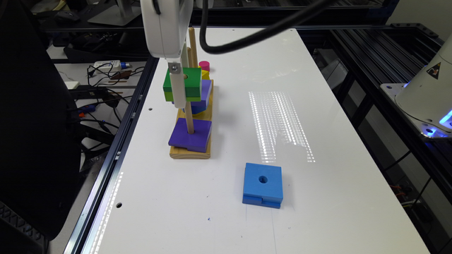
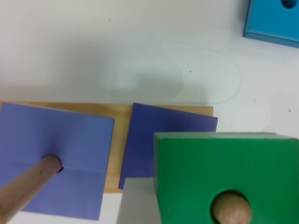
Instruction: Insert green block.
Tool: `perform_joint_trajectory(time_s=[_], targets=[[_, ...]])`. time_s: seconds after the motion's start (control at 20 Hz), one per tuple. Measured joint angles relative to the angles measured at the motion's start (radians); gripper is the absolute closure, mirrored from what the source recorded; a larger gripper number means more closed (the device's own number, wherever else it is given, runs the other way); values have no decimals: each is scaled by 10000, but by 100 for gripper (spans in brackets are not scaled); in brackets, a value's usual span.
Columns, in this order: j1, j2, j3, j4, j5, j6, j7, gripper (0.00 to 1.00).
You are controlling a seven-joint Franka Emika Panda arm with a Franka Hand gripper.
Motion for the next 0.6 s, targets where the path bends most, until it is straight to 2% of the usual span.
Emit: perform_joint_trajectory(time_s=[0.3,0.6], targets=[[-1,49,0,-6,-14,36,0,100],[-7,222,-11,-73,-43,262,0,100]])
